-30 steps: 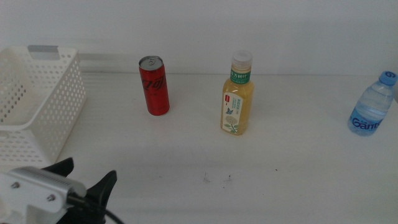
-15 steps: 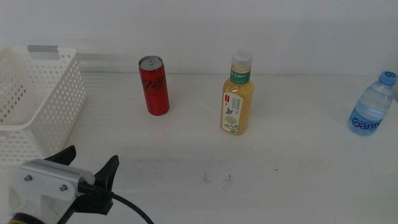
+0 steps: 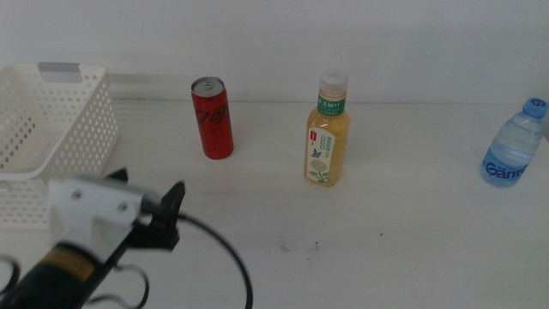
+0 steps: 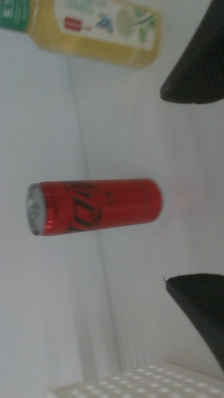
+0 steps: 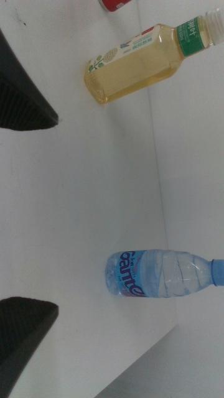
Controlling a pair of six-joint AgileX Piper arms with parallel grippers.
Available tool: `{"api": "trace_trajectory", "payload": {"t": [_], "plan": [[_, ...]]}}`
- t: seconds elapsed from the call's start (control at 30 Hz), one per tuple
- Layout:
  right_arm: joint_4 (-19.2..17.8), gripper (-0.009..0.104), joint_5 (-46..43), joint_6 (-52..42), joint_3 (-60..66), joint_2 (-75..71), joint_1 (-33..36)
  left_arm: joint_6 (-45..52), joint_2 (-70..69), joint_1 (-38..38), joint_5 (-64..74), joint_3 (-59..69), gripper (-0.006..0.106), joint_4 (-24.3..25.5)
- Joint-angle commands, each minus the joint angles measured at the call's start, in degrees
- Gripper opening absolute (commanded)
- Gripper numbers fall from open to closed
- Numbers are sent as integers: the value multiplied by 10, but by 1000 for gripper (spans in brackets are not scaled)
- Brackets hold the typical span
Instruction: Use arms to grab the bottles and put them into the dustbin to the left of the table.
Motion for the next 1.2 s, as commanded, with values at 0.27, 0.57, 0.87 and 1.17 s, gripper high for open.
{"api": "trace_trajectory", "payload": {"t": [0.27, 0.57, 0.87, 1.17], "plan": [[-1, 69, -5, -2, 2, -2, -3, -107, 165, 109, 21, -188, 93, 205], [-1, 69, -5, -2, 2, -2, -3, -117, 279, 110, 60, -322, 93, 226], [-1, 69, -5, -2, 2, -2, -3, -122, 358, 110, 81, -409, 93, 212], [-1, 69, -5, -2, 2, -2, -3, -122, 426, 110, 83, -492, 93, 207]]}}
